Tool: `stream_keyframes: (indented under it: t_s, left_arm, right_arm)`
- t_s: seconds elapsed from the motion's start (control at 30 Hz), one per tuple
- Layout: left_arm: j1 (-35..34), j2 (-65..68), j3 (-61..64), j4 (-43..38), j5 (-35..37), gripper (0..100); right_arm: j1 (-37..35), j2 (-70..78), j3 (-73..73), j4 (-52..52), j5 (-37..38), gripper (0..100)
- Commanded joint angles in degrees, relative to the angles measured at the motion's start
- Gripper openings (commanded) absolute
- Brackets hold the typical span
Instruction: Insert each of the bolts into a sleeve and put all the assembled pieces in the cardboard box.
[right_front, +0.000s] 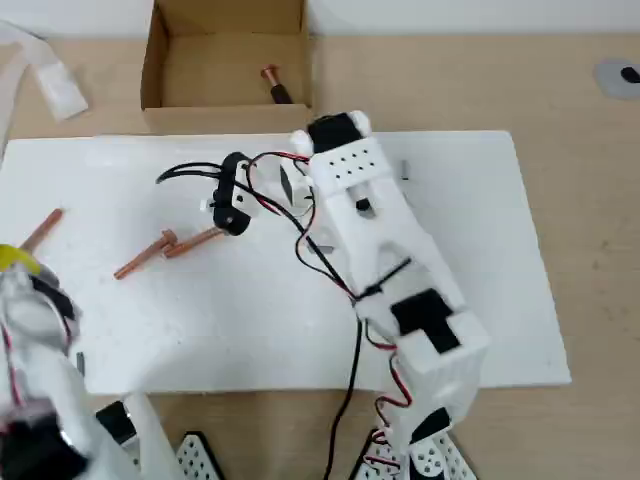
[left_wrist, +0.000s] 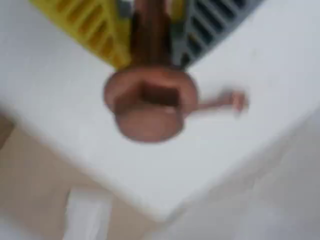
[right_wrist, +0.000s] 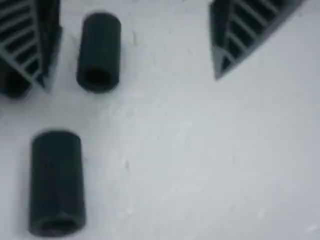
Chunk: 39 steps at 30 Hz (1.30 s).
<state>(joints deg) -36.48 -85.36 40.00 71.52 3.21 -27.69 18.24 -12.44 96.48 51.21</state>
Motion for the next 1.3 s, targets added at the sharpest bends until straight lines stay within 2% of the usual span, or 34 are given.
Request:
stream_keyframes:
  t_s: [0.0, 0.13, 0.27, 0.53, 0.97, 1.17, 1.27]
  left_arm:
    - [-0.44, -12.44, 6.42, -5.45, 0.53, 1]
    - [-0.70, -19.65, 12.92, -8.09, 0.35, 1]
    - [-0.79, -18.77, 13.54, -7.74, -2.20, 1]
    - [-0.79, -18.77, 13.54, -7.74, -2.37, 1]
    - [-0.88, -18.77, 13.01, -7.74, -2.46, 1]
    - [-0.88, -18.77, 12.92, -7.74, -5.27, 1]
    - [-0.97, -18.77, 11.43, -7.30, -5.27, 1]
  right_arm:
    - [0.66, 3.74, -5.23, -0.88, 0.79, 24.6]
    - [0.75, 9.98, -10.59, -0.88, 0.79, 24.6]
    - [0.75, 15.08, -16.31, -0.70, 0.79, 24.6]
    - [0.84, 22.90, -20.88, -0.88, 0.70, 24.6]
    - [6.37, 31.96, -27.38, -0.88, 0.53, 24.2]
    - [6.11, 33.54, -27.30, -0.62, 0.53, 7.7]
    - [6.11, 34.07, -27.30, -0.79, 0.53, 4.9]
